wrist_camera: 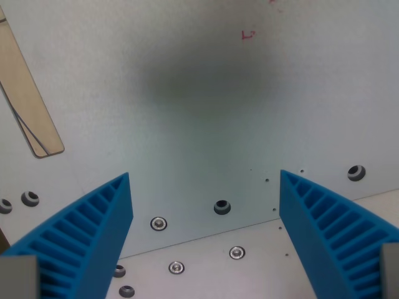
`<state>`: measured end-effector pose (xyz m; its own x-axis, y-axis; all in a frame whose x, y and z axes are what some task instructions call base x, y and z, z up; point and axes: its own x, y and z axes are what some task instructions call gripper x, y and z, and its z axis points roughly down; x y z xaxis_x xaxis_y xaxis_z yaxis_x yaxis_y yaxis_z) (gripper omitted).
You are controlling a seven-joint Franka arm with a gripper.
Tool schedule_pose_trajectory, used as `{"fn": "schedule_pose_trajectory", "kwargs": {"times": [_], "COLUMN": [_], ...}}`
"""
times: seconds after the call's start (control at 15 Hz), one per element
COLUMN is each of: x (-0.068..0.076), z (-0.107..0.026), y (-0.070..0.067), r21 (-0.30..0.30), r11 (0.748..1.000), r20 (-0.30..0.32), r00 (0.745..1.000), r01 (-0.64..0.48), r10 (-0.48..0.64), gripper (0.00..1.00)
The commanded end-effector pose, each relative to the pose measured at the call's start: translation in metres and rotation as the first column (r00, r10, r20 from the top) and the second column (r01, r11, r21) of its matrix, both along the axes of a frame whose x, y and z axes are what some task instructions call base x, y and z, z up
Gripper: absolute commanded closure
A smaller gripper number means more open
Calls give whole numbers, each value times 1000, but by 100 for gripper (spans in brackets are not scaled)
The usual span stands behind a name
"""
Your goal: Move in gripper negative x
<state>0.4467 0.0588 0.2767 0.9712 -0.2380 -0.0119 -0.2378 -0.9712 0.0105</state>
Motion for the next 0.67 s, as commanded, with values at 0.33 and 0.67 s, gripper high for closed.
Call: {"fn": "schedule_pose_trajectory", "kwargs": {"times": [0.33,0.67], "x": [-24,-48], "z": [2,2], "y": [6,12], "r21": [0,0], "r11": [1000,1000], "r20": [4,4], "r00": [1000,1000], "r01": [0,0], "r10": [0,0], "gripper": [0,0]}}
